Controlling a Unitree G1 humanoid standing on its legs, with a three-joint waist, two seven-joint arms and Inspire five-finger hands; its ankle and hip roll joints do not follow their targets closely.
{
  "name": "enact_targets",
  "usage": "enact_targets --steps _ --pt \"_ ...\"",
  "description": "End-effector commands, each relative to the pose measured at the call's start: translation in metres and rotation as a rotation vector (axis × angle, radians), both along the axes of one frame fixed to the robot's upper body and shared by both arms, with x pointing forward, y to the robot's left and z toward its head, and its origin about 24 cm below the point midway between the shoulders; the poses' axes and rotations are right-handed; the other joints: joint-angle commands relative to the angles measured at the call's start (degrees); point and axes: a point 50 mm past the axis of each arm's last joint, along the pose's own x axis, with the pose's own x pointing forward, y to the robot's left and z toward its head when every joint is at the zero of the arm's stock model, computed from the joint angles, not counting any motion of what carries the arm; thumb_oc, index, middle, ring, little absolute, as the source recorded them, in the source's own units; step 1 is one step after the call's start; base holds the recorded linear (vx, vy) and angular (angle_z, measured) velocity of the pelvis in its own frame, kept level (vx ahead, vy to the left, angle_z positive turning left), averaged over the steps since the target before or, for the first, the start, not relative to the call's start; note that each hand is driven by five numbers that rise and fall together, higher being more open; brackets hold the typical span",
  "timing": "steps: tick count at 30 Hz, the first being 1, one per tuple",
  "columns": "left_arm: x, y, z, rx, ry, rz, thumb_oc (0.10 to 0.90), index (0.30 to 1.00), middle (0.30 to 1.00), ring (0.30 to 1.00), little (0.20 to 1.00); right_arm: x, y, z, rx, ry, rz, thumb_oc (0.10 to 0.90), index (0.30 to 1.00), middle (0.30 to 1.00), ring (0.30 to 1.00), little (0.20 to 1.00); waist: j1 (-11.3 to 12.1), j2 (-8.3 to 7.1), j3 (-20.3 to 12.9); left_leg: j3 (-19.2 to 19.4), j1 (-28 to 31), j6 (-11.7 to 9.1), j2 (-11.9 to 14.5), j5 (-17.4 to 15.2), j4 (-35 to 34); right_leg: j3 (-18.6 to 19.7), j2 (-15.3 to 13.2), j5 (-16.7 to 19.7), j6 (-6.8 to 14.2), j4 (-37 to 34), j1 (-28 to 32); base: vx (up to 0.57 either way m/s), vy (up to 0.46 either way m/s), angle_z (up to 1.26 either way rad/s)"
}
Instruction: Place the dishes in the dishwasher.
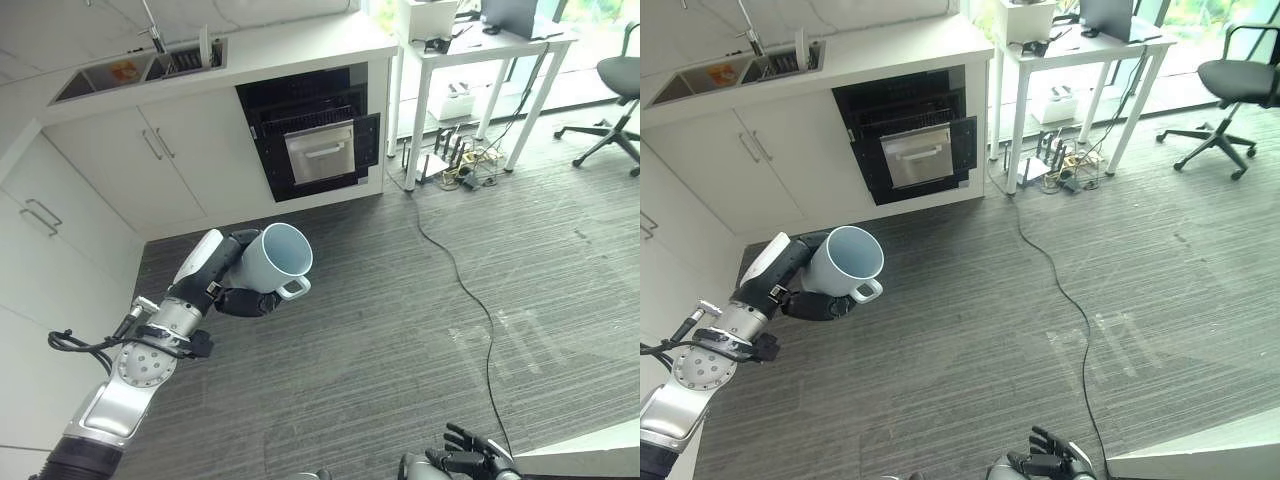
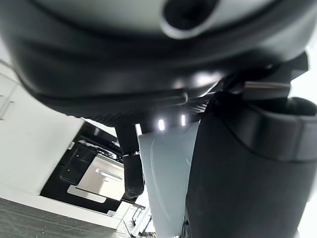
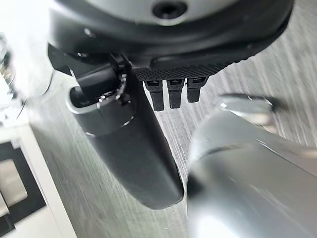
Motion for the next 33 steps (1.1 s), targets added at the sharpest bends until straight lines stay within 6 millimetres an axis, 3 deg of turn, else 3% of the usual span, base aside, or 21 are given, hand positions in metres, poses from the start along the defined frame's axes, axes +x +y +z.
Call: enact_targets --steps 1,4,6,7,9,11,13,15,16,17,18,19,21,24,25,28,29,33 --pt "0.005 -0.012 0.074 -0.044 -0.396 -0.054 0.4 0.3 0.3 0.3 0.3 0.015 -0.01 0.013 -0.089 -0.092 0.049 0.8 0.9 0.9 0.9 0.9 -0.48 1.09 -0.32 4.3 -4.8 -0.5 2.17 3.45 -9.84 -6.08 6.15 -5.07 3.74 -5.15 9.78 0.37 0.188 0.4" --pt "0.008 -0.016 0.069 -0.046 -0.392 -0.059 0.4 0.3 0.3 0.3 0.3 0.013 -0.014 0.013 -0.086 -0.079 0.028 0.8 0.9 0.9 0.9 0.9 -0.43 1.26 -0.55 6.98 -7.41 -0.31 3.72 4.89 -9.84 -6.93 6.64 -6.94 3.15 -5.15 12.3 0.49 0.258 0.25" --pt "0.008 -0.014 0.067 -0.038 -0.383 -0.049 0.4 0.3 0.3 0.3 0.3 0.012 -0.011 0.011 -0.063 -0.062 -0.005 0.8 0.9 0.9 0.9 0.9 0.3 0.39 -0.97 6.12 -6.14 1.35 1.66 3.6 -9.84 -6.09 6.05 -7.89 3.43 -5.15 14.41 0.66 0.342 -0.5" --pt "0.009 -0.014 0.066 -0.018 -0.369 -0.065 0.4 0.3 0.3 0.3 0.3 0.009 -0.007 0.008 -0.024 -0.058 -0.07 0.8 0.9 0.9 0.9 0.9 1.1 -0.83 -1.29 5.3 -4.5 3.09 -0.85 2.59 -9.84 -6.14 5.33 -8.16 3.56 -5.15 16.96 0.55 0.233 -0.73" --pt "0.011 -0.016 0.067 0.002 -0.363 -0.092 0.4 0.3 0.3 0.3 0.3 0.006 -0.003 0.005 -0.007 -0.056 -0.107 0.8 0.9 0.9 0.9 0.9 0.87 -1.18 -1.78 6.43 -3.0 4.5 -1.41 1.45 -9.84 -7.54 5.28 -6.04 4.18 -5.15 19.04 0.48 0.233 -0.39" --pt "0.014 -0.019 0.077 0.05 -0.374 -0.135 0.4 0.3 0.3 0.3 0.3 0.005 0.006 0.004 0.005 -0.075 -0.144 0.8 0.9 0.9 0.9 0.9 0.39 -2.4 -2.48 7.28 -1.24 7.89 -4.76 -1.06 -9.84 -7.48 4.57 3.28 8.73 5.32 17.34 0.4 0.267 -0.03" --pt "0.015 -0.018 0.081 0.079 -0.378 -0.141 0.4 0.3 0.3 0.3 0.3 0.006 0.011 0.004 0.015 -0.09 -0.15 0.8 0.9 0.9 0.9 0.9 0.12 -2.27 -2.53 7.51 0.61 9.58 -5.82 -2.39 -9.84 -6.59 3.76 10.7 11.62 14.67 13.51 0.29 0.192 0.54" --pt "0.014 -0.013 0.084 0.095 -0.386 -0.126 0.4 0.3 0.3 0.3 0.3 0.012 0.016 0.006 0.023 -0.119 -0.118 0.8 0.9 0.9 0.9 0.9 -0.73 -1.27 -2.05 7.29 2.57 10.32 -5.61 -3.73 -9.84 -6.49 3.39 11.53 11.45 17.88 7.58 0.25 0.101 0.2" --pt "0.014 -0.012 0.085 0.103 -0.393 -0.117 0.4 0.3 0.3 0.3 0.3 0.015 0.017 0.008 0.027 -0.136 -0.1 0.8 0.9 0.9 0.9 0.9 -1.32 -0.8 -1.7 6.92 3.42 10.1 -5.29 -3.99 -9.84 -7.04 3.64 10.02 10.73 16.33 5.71 0.34 -0.074 -0.23" --pt "0.014 -0.01 0.086 0.122 -0.407 -0.097 0.4 0.3 0.3 0.3 0.3 0.022 0.018 0.013 0.033 -0.17 -0.074 0.8 0.9 0.9 0.9 0.9 -3.03 0.28 -0.69 5.05 5.65 8.74 -4.21 -4.98 -9.84 -8.17 2.86 7.47 8.67 6.61 2.3 0.38 -0.12 -0.24" --pt "0.014 -0.01 0.087 0.125 -0.408 -0.094 0.4 0.3 0.3 0.3 0.3 0.022 0.017 0.014 0.037 -0.175 -0.078 0.8 0.9 0.9 0.9 0.9 -3.33 0.08 -0.21 4.76 6.72 8.43 -4.3 -5.65 -9.84 -8.15 1.86 7.67 8.68 2.86 2.32 0.44 -0.22 -0.22" --pt "0.016 -0.012 0.088 0.131 -0.408 -0.087 0.4 0.3 0.3 0.3 0.3 0.021 0.015 0.013 0.042 -0.18 -0.08 0.8 0.9 0.9 0.9 0.9 -3.88 -0.39 -0.05 4.31 7.75 7.71 -4.32 -6.4 -9.84 -7.76 -0.23 9.65 8.83 -5.14 1.72 0.32 -0.217 -0.12" --pt "0.019 -0.015 0.092 0.134 -0.407 -0.089 0.4 0.3 0.3 0.3 0.3 0.02 0.011 0.013 0.042 -0.185 -0.087 0.8 0.9 0.9 0.9 0.9 -4.22 -2.23 0.28 4.1 9.55 7.19 -5.79 -8.32 -9.84 -4.03 -6.48 10.9 10.79 -5.15 -3.78 0.38 -0.274 0.05" --pt "0.02 -0.011 0.099 0.15 -0.414 -0.11 0.4 0.3 0.3 0.3 0.3 0.018 0.007 0.013 0.052 -0.186 -0.113 0.8 0.9 0.9 0.9 0.9 -3.58 -3.26 -0.03 3.69 11.99 6.1 -5.31 -10.21 -9.84 -0.24 -11.03 11.43 12.27 -5.15 -8.34 0.55 -0.432 0.33" --pt "0.018 -0.009 0.099 0.156 -0.416 -0.113 0.4 0.3 0.3 0.3 0.3 0.018 0.007 0.013 0.055 -0.186 -0.116 0.8 0.9 0.9 0.9 0.9 -3.53 -3.64 -0.18 3.45 12.77 5.89 -5.13 -10.71 -9.84 0.38 -11.12 12.66 12.43 -5.15 -7.55 0.51 -0.445 0.29" --pt "0.013 -0.003 0.094 0.14 -0.393 -0.087 0.4 0.3 0.3 0.3 0.3 0.02 0.006 0.013 0.05 -0.157 -0.096 0.8 0.9 0.9 0.9 0.9 -3.37 -4.46 -1.11 4.03 16.32 4.5 -2.88 -11.98 -9.84 -1.25 -9.58 11.72 12.59 -5.15 -4.34 0.52 -0.48 0.34" --pt "0.009 -0.004 0.088 0.136 -0.391 -0.067 0.4 0.3 0.3 0.3 0.3 0.022 0.004 0.014 0.038 -0.146 -0.062 0.8 0.9 0.9 0.9 0.9 -3.2 -4.54 -1.67 3.34 18.36 3.22 -1.19 -10.54 -9.84 -1.2 -6.91 10.02 10.99 -5.15 -3.05 0.6 -0.571 -0.05" --pt "0.007 -0.005 0.084 0.118 -0.394 -0.028 0.4 0.3 0.3 0.3 0.3 0.024 -0.003 0.016 0.01 -0.148 -0.02 0.8 0.9 0.9 0.9 0.9 -2.42 -4.06 -2.18 4.36 15.35 0.28 3.45 -0.72 1.7 -3.92 -2.94 5.66 6.47 -5.15 0.6 0.37 -0.39 -0.54"
